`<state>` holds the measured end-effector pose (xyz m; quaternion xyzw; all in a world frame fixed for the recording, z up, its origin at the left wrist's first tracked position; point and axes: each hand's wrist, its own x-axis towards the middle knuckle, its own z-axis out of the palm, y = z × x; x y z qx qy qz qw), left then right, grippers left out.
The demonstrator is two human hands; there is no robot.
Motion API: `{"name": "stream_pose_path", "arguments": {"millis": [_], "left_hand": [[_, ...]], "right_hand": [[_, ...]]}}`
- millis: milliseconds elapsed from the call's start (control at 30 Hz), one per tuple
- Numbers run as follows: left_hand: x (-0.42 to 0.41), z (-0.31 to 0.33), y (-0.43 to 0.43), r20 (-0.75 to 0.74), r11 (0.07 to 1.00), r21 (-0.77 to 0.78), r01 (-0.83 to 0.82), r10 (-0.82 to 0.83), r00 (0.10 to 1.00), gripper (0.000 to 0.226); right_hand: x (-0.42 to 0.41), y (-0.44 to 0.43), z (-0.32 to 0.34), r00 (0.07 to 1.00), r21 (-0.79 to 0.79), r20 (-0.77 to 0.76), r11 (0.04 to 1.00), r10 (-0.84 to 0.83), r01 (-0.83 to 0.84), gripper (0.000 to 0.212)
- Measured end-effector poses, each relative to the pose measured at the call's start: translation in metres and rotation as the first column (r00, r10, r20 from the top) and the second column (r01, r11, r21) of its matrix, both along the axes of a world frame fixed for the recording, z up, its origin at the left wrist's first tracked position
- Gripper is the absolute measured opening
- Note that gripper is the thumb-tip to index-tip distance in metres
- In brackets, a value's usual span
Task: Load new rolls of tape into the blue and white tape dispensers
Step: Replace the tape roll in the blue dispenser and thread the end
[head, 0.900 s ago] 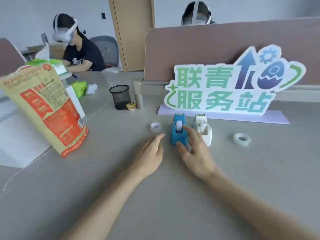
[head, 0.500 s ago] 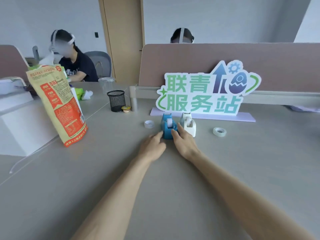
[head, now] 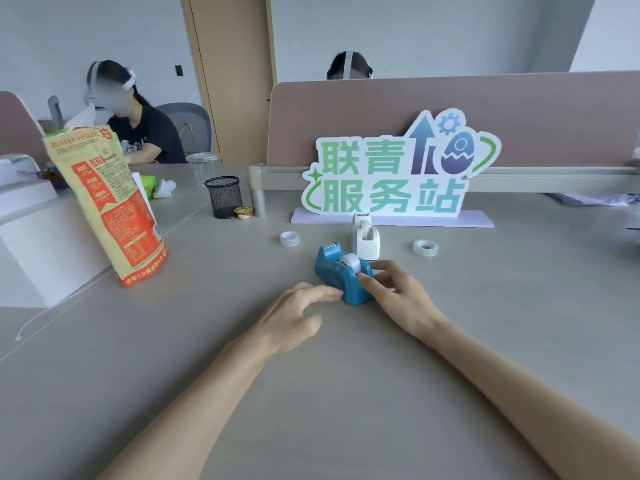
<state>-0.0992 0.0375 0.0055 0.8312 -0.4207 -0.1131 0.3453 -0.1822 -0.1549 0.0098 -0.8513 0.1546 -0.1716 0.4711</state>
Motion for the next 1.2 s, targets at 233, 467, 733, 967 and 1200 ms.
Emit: {"name": "stream_pose_path", "arguments": {"millis": [233,467,733,967,1200], "left_hand": [[0.031,-0.006,-0.024,-0.063,0.924,-0.229,-0.307,0.301,0.952,0.03],[0.035,-0.012,-0.019,-0.138,0.962,-0.169,-0.214,0.192,0.972,0.09],[0.036,-0.01,-0.022,-0.116,0.966,-0.187,-0.18,0.16,0.98,0.061],[0.039,-0.013,-0.023,-0.065,0.955,-0.242,-0.173,0.162,0.985,0.057],[0.04,-0.013,-0.025,-0.024,0.954,-0.233,-0.191,0.191,0.981,0.05]], "right_hand": [[0.015,0.0,-0.006,1.0,-0.197,-0.002,0.98,-0.012,0.011,0.052],[0.016,-0.026,-0.001,0.988,-0.121,-0.042,0.981,0.149,-0.153,0.046],[0.026,-0.018,0.003,0.958,-0.468,0.204,0.88,0.202,-0.086,0.028],[0.034,-0.025,0.035,0.944,-0.787,0.036,0.591,0.329,-0.176,0.021],[0.031,-0.02,0.037,0.941,-0.876,-0.031,0.445,0.336,-0.188,0.044]]}}
